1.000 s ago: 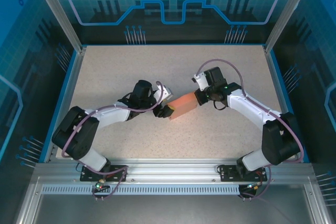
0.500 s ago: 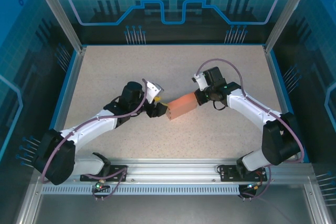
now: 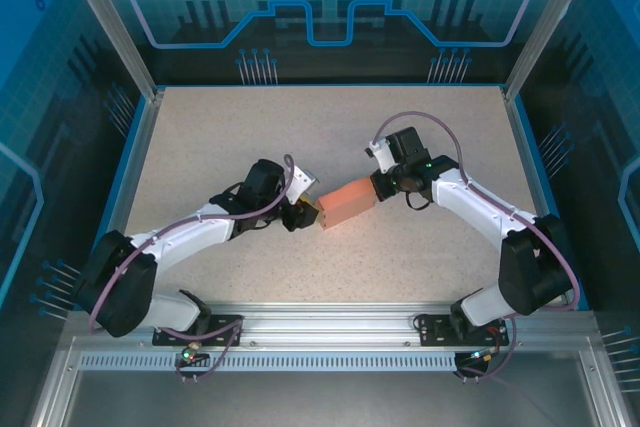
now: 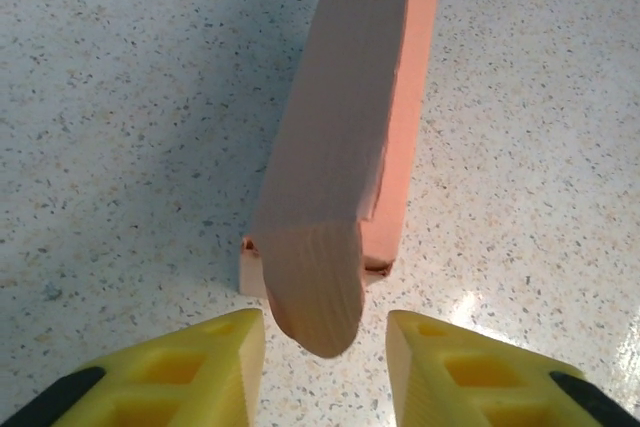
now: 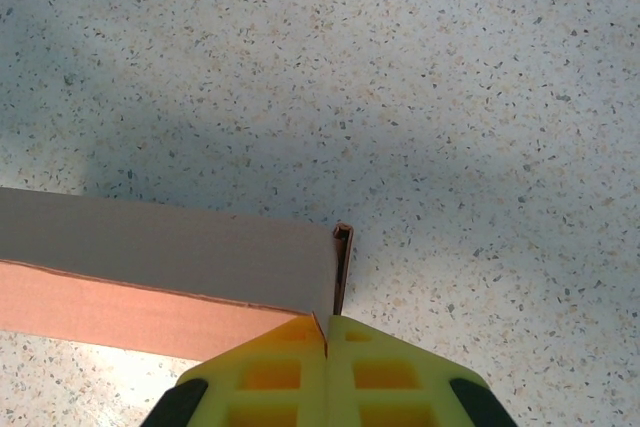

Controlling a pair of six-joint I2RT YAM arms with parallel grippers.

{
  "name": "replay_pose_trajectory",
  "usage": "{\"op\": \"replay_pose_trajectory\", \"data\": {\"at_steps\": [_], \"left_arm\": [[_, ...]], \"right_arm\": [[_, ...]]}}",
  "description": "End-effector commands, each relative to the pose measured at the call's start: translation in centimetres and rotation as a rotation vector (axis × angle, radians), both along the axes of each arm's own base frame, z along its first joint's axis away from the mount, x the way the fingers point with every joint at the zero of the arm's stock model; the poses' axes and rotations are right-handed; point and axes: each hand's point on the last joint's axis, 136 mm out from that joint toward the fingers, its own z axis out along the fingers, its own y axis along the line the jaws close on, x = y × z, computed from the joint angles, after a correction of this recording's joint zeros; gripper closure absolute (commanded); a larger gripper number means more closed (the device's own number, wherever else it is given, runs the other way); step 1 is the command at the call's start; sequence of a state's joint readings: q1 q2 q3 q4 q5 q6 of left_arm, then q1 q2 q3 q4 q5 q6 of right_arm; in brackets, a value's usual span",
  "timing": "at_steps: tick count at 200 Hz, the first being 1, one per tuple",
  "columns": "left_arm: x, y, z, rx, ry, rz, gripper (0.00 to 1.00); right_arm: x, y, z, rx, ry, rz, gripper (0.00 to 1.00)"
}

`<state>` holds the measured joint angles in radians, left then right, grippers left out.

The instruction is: Fold the paper box

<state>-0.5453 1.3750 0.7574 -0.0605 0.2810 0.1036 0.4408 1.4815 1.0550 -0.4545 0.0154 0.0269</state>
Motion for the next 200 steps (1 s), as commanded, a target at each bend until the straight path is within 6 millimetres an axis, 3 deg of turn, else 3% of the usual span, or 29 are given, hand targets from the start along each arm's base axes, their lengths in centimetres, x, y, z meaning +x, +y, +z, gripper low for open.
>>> {"op": "replay_pose_trajectory", "data": {"at_steps": [1, 44, 92, 152, 200], "left_arm": [[0.8, -0.3, 1.0, 0.004, -0.023, 0.012, 0.63], [1.1, -0.4, 1.8, -0.001, -0.045, 0.023, 0.64], [1.3, -0.5, 1.6, 0.006, -0.037, 0.029, 0.78], [1.4, -0.8, 2.1, -0.013, -0.010, 0.103, 0.86], [1.6, -1.3, 2.8, -0.151, 0.097, 0.241, 0.89]], "right_arm": [[-0.5, 0.4, 0.6, -0.006, 0.007, 0.008, 0.99], [-0.5, 0.4, 0.3, -0.005, 0.012, 0.009, 0.99], [-0.5, 0.5, 0.1, -0.004, 0.019, 0.008, 0.99], [-0.7, 0.6, 0.1, 0.017, 0.019, -0.003, 1.00], [-1.3, 1.4, -0.6, 0.026, 0.033, -0.002, 1.00]]}}
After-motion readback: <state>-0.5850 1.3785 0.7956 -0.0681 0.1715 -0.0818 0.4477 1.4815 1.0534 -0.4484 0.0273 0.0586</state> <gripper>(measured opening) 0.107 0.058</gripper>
